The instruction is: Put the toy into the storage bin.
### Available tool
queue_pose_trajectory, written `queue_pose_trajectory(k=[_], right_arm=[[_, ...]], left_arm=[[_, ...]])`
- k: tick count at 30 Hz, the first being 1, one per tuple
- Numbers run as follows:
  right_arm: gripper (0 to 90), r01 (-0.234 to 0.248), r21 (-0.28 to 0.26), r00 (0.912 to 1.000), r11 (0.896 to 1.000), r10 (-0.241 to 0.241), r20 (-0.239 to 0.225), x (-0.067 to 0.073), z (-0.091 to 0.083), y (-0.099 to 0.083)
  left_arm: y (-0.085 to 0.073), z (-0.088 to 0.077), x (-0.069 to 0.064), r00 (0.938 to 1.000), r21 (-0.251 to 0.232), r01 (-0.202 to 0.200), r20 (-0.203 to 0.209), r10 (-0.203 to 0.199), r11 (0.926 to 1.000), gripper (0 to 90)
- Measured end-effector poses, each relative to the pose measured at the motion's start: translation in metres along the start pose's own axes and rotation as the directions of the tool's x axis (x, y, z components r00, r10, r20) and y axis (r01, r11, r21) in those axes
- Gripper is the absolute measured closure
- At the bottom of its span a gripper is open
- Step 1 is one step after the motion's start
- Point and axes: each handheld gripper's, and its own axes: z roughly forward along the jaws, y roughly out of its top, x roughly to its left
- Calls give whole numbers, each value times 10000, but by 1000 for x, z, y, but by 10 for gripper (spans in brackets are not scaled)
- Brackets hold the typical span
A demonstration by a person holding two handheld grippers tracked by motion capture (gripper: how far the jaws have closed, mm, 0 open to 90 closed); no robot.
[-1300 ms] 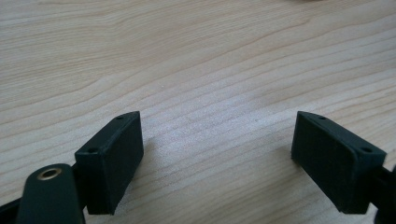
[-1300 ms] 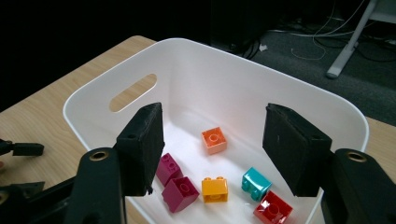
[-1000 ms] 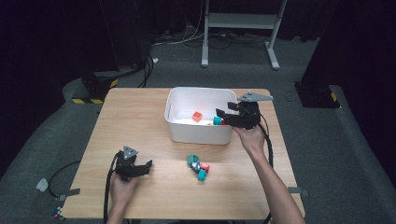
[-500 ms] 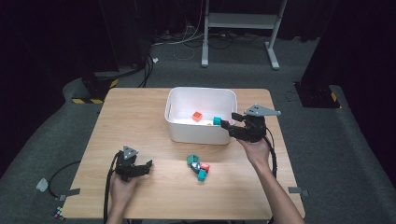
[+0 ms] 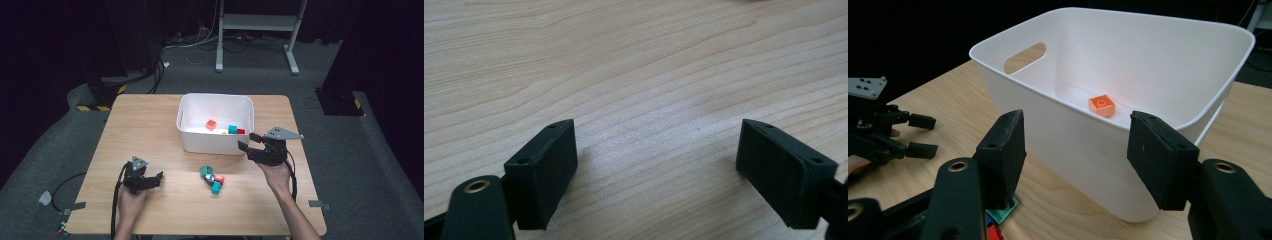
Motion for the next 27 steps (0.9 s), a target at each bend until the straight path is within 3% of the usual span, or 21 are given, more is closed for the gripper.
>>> queue_pose_trajectory(k=[9,27], right_arm=[[404,-35,86,9999,10000,36,-125,7,1,-19],[405,204,1285,9972,9915,-110,-735,31,30,-67]], left_arm=[[0,0,0,10000,0,-2,-1,2,10000,168],[0,0,0,10000,2,-2,-1,2,10000,169]])
